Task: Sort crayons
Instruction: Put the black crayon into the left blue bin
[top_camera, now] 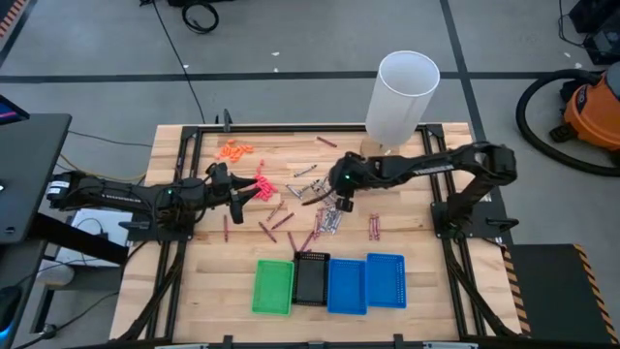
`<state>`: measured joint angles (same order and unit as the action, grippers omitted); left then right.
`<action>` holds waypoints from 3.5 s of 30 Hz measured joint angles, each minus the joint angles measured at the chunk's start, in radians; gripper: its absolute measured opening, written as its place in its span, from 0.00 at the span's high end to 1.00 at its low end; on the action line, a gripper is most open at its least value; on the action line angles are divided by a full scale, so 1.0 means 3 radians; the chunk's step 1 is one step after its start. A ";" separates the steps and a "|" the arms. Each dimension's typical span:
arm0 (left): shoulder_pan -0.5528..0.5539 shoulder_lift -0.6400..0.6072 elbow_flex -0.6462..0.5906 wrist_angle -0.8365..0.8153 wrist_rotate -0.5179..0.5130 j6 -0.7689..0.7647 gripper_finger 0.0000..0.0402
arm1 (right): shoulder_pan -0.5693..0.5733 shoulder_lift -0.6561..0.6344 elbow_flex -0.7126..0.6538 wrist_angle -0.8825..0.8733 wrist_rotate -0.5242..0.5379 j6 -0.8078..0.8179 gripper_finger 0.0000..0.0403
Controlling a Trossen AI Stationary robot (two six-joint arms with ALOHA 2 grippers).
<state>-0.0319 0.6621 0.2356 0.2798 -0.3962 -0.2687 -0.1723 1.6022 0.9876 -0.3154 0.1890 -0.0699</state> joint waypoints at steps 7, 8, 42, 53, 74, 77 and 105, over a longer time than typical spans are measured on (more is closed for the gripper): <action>-0.0003 0.0000 0.0000 -0.0024 0.0038 0.0023 0.61 | -0.0167 0.0388 0.0264 -0.0334 -0.0086 -0.0253 0.63; -0.0001 0.0000 0.0000 -0.0032 0.0064 0.0025 0.61 | -0.0185 0.0426 0.0272 -0.0390 -0.0097 -0.0318 0.63; 0.0005 0.0000 -0.0001 -0.0079 0.0069 0.0094 0.61 | -0.0619 0.0801 0.0356 -0.1150 -0.0716 -0.0739 0.91; 0.0005 0.0000 -0.0001 -0.0079 0.0067 0.0094 0.61 | -0.0545 0.0727 0.0341 -0.1341 -0.0548 -0.0581 0.92; 0.0006 0.0000 -0.0003 -0.0177 0.0066 0.0056 0.61 | 0.1022 -0.0168 0.0343 -0.1144 -0.0629 0.0423 0.92; 0.0005 0.0000 -0.0003 -0.0173 0.0067 0.0056 0.61 | 0.1336 -0.0154 0.0343 -0.1088 -0.0618 0.0725 0.92; -0.0002 -0.0005 -0.0004 0.0021 0.0065 0.0056 0.61 | 0.2142 0.0543 0.0356 -0.0781 -0.0601 0.2141 0.77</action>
<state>-0.0325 0.6605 0.2344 0.2860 -0.3767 -0.2520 0.4704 1.7652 1.0943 -0.5497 0.0086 0.5725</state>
